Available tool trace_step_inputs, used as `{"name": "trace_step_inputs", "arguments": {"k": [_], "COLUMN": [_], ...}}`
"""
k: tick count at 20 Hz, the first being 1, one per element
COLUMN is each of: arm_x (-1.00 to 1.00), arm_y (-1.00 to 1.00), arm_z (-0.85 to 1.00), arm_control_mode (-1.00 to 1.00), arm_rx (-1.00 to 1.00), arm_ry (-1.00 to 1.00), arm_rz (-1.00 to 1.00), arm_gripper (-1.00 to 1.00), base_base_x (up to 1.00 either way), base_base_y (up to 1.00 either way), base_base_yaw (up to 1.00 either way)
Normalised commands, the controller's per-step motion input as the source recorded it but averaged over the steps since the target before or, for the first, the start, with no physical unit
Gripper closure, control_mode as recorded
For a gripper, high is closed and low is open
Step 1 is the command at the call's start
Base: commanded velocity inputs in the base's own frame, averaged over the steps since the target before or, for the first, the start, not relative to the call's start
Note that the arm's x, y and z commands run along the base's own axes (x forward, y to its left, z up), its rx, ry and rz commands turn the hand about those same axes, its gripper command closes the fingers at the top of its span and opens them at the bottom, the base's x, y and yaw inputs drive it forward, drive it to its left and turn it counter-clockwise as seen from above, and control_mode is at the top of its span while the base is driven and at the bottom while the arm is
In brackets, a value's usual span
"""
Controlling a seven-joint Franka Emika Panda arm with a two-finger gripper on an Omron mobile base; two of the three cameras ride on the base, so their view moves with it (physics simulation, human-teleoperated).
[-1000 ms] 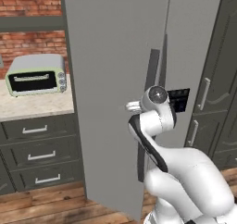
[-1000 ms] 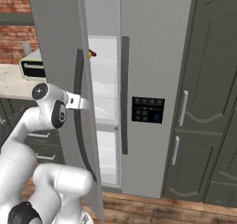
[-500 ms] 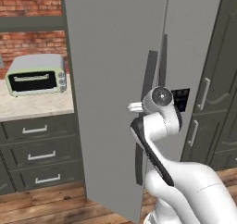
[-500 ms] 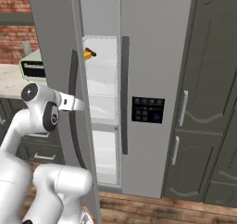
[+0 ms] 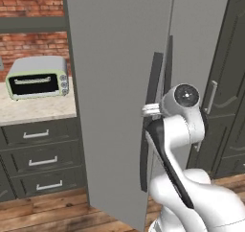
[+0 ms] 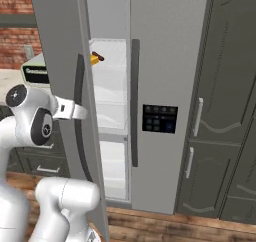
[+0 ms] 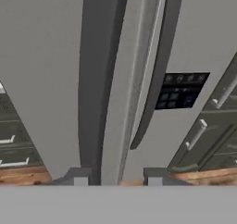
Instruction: Retrieve the sausage and cheese from the fridge and place them on the cutting board on the counter.
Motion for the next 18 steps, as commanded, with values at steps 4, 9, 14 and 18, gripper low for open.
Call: {"name": "trace_step_inputs", "arguments": {"k": [4, 9, 14, 18], "arm_x": [-0.03, 0.00, 0.18, 0.56], "arm_y": [-0.66, -0.57, -0.20, -0.01], "arm_z": [0.40, 0.42, 0.09, -0.10], "arm_control_mode": [-1.00, -1.00, -1.00, -1.00], "arm_rx": [0.07, 0.28, 0.27, 0.22], "arm_ry": [0.12, 0.07, 0.04, 0.02], "arm_rz": [0.00, 0.01, -0.02, -0.07], "arm_gripper": [-1.00, -1.00, -1.00, -1.00], "base_base_x": [0.00, 0.00, 0.00, 0.00], "base_base_y": [0.00, 0.00, 0.00, 0.00], "base_base_yaw": [0.00, 0.00, 0.00, 0.00]}}
